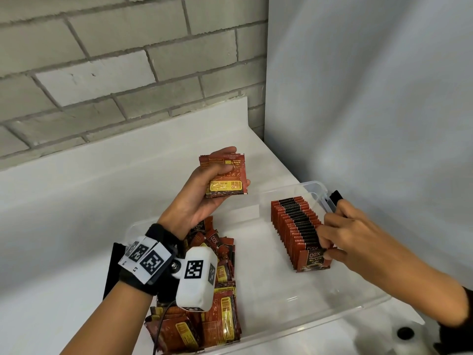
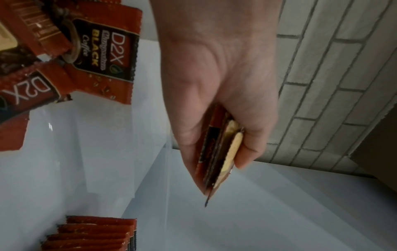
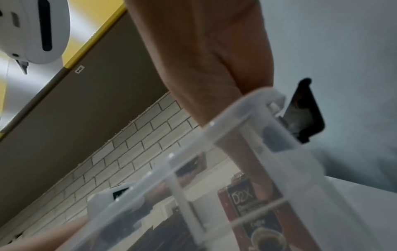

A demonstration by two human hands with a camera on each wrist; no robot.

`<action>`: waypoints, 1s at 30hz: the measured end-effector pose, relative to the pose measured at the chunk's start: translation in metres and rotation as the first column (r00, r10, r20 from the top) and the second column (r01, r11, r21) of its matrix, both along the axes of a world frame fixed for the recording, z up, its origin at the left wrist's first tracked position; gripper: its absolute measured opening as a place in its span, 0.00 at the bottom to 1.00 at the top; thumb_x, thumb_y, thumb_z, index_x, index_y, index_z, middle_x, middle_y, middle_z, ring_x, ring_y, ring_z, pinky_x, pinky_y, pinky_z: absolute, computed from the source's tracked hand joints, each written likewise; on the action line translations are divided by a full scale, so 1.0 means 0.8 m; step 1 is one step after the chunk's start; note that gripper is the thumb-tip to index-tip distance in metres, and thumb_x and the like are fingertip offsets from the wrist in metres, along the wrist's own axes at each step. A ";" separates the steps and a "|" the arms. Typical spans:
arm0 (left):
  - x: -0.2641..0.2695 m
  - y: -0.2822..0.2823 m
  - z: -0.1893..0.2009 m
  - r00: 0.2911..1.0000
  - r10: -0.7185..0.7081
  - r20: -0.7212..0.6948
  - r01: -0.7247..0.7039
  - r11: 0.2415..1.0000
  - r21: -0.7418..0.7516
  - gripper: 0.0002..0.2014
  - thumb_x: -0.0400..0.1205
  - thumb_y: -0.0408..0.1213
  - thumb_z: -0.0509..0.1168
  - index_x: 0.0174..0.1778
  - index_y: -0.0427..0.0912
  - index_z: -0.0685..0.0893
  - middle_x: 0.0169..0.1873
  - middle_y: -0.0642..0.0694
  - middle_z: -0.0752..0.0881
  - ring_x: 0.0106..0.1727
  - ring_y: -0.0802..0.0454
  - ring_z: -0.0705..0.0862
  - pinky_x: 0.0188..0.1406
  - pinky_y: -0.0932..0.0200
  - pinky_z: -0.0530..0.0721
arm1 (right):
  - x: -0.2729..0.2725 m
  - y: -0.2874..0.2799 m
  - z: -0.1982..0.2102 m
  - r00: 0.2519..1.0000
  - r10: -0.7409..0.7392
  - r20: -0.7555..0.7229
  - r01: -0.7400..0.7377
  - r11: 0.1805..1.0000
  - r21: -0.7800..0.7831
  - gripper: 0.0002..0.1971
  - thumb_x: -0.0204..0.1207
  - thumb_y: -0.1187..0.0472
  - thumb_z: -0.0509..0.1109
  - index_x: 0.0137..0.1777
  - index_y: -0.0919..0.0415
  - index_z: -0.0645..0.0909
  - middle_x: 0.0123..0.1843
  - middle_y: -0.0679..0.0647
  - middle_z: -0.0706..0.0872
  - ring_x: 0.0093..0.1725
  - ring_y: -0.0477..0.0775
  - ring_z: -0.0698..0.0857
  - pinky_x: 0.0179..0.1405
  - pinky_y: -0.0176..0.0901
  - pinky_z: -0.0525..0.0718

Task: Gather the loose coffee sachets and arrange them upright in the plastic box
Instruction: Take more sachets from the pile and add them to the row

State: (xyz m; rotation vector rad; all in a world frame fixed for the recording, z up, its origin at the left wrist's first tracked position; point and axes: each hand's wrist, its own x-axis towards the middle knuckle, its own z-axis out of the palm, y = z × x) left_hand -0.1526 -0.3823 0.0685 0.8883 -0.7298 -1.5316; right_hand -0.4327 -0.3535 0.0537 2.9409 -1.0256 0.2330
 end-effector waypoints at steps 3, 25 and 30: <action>0.001 -0.001 -0.002 0.999 -0.036 0.031 0.036 0.999 -0.011 0.17 0.74 0.28 0.68 0.58 0.46 0.86 0.47 0.46 0.90 0.44 0.51 0.89 0.44 0.57 0.89 | -0.001 -0.003 -0.003 1.000 -0.004 0.016 0.004 1.000 0.016 0.25 0.39 0.60 0.91 0.26 0.50 0.75 0.31 0.37 0.65 0.39 0.44 0.55 0.30 0.32 0.67; -0.066 0.021 -0.024 0.929 -0.369 -0.001 0.369 0.929 0.015 0.23 0.66 0.34 0.77 0.59 0.48 0.87 0.54 0.40 0.88 0.55 0.42 0.88 0.50 0.50 0.88 | 0.044 0.004 0.016 0.468 -0.676 0.569 -0.190 0.552 0.812 0.12 0.62 0.62 0.76 0.45 0.65 0.84 0.35 0.51 0.88 0.27 0.42 0.82 0.31 0.31 0.82; -0.063 0.019 -0.023 0.937 -0.348 -0.010 0.347 0.931 0.110 0.36 0.63 0.62 0.77 0.62 0.44 0.84 0.58 0.37 0.87 0.56 0.44 0.87 0.54 0.52 0.87 | 0.043 0.006 0.013 0.324 -0.671 0.667 -0.264 0.613 0.745 0.08 0.64 0.63 0.75 0.40 0.65 0.82 0.31 0.53 0.87 0.27 0.46 0.81 0.31 0.32 0.81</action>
